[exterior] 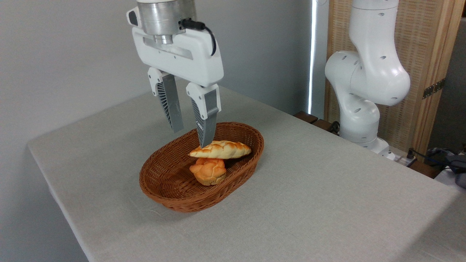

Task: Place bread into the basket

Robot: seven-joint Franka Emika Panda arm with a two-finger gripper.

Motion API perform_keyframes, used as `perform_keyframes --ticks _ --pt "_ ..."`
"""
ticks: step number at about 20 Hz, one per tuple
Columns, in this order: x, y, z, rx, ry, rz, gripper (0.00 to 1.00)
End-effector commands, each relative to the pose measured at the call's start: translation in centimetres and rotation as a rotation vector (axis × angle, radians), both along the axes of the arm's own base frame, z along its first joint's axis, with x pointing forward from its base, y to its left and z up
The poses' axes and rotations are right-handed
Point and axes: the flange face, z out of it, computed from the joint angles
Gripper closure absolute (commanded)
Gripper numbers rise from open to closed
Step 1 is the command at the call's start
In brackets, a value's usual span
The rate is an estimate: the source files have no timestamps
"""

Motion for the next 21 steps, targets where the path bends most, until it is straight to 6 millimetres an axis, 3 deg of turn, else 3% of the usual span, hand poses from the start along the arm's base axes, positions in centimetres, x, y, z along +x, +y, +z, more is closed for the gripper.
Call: perform_keyframes --ticks 1,10,12,21 --pt "0.2 -0.6 0.4 -0.012 0.016 -0.013 0.0" --pt "0.4 -2.3 -0.4 -0.01 0.025 -0.044 0.0" --pt "0.2 -3.6 -0.5 -0.01 0.027 -0.067 0.0" --pt "0.0 -3.6 -0.8 -0.008 0.031 -0.067 0.0"
